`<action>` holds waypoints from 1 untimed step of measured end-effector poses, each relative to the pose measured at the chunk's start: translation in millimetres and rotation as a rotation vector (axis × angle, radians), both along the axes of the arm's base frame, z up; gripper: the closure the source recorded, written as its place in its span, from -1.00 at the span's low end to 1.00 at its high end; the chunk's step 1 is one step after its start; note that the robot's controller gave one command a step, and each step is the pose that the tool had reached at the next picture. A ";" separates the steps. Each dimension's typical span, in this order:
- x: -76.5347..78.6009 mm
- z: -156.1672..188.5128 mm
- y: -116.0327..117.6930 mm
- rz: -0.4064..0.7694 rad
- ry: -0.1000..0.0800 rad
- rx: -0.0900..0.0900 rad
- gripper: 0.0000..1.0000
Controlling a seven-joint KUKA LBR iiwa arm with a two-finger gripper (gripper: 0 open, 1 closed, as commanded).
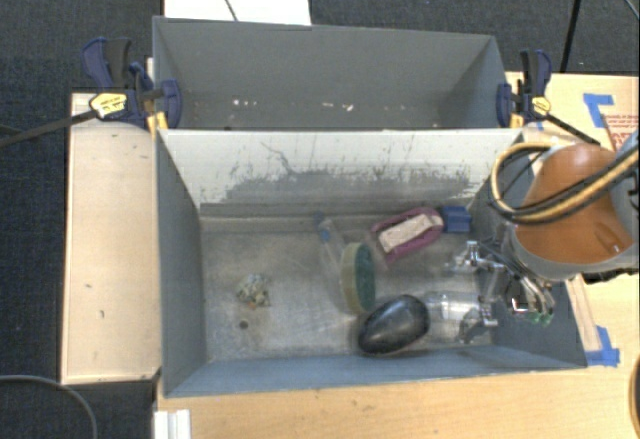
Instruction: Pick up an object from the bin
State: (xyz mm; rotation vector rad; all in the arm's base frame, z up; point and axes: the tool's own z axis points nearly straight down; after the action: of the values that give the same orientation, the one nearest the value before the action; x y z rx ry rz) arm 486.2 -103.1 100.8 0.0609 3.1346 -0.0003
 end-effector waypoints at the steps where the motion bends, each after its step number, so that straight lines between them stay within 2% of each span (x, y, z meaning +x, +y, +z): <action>1: -8.5 -0.7 -2.8 -0.080 0.008 0.002 -1.00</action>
Offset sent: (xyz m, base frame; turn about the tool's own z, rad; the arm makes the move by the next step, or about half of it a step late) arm -0.0088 -0.0032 -0.0008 0.0825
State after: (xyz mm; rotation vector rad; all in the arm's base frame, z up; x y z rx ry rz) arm 477.7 -105.9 100.1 0.1860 3.1373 0.0019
